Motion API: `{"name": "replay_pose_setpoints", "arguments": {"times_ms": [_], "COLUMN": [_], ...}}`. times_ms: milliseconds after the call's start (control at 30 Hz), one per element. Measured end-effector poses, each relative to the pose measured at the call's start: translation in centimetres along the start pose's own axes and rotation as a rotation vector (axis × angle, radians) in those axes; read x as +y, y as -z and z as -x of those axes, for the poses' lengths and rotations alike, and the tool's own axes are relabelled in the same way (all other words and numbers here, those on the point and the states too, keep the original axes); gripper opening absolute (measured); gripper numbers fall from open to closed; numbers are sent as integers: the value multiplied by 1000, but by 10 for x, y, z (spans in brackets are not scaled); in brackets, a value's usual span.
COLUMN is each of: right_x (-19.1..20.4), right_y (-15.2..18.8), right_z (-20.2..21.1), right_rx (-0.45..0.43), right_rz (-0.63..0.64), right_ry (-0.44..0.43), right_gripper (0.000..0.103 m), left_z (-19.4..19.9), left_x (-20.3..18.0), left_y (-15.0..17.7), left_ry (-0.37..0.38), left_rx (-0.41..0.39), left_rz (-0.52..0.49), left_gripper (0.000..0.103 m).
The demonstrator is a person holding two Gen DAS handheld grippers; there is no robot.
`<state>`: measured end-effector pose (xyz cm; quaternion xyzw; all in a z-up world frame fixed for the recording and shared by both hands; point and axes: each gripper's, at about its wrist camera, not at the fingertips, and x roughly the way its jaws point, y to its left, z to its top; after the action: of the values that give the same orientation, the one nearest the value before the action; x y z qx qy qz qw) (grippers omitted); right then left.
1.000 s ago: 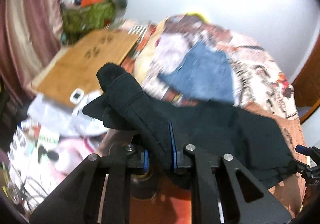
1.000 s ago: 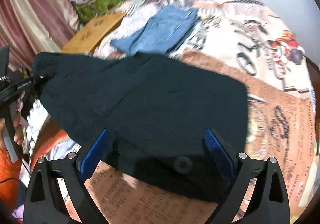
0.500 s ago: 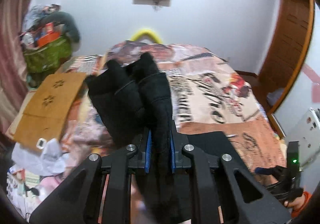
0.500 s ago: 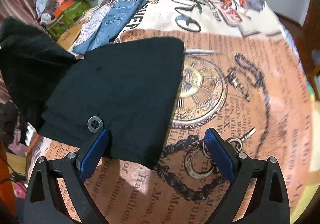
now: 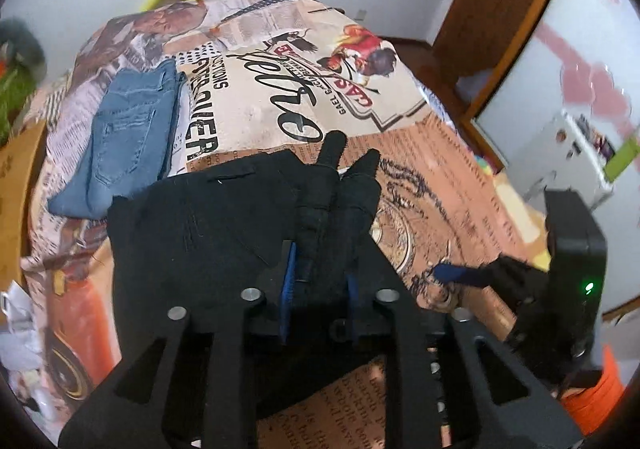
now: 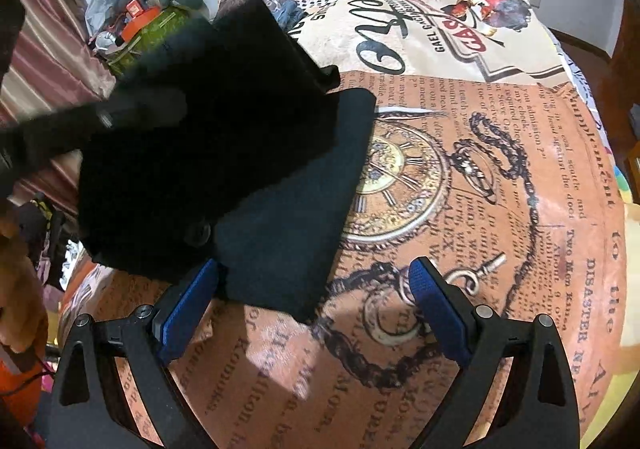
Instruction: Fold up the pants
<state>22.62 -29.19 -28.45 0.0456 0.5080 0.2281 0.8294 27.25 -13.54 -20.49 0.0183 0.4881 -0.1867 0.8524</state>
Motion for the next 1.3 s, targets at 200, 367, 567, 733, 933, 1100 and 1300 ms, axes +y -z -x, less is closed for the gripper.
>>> {"name": "replay_pose_setpoints", "arguments": {"times_ms": [200,367,567,733,933,1100,1300], "right_x": [-2,3,5,4,1,-4,-8], "right_y": [3,3,5,5,8,11,4], "right_z": [4,9,14,13,8,5,4], "right_rx": [-12,-26,-41,-36,-15,-2,6], "right_rz": [-8,-3,-3,-12,-29,-50,-32], "right_ry": [2,-1,-3,-1,-4,-14,1], "right_gripper": [94,95,95,95,95,96,95], "left_z": [29,46,35,5,-65,-135,-143], "left_x": [3,12,63,122,171,181,169], "left_y": [-5,-16,-36,-56,-66,-60,-46], "left_ry": [17,-82,-262,-341,-409,-445,-480], "left_rx": [-102,-154,-132,-51,107,302,298], "left_rz": [24,-7,-6,50,99,33,-73], "left_gripper": [80,90,96,96,96,97,100]}}
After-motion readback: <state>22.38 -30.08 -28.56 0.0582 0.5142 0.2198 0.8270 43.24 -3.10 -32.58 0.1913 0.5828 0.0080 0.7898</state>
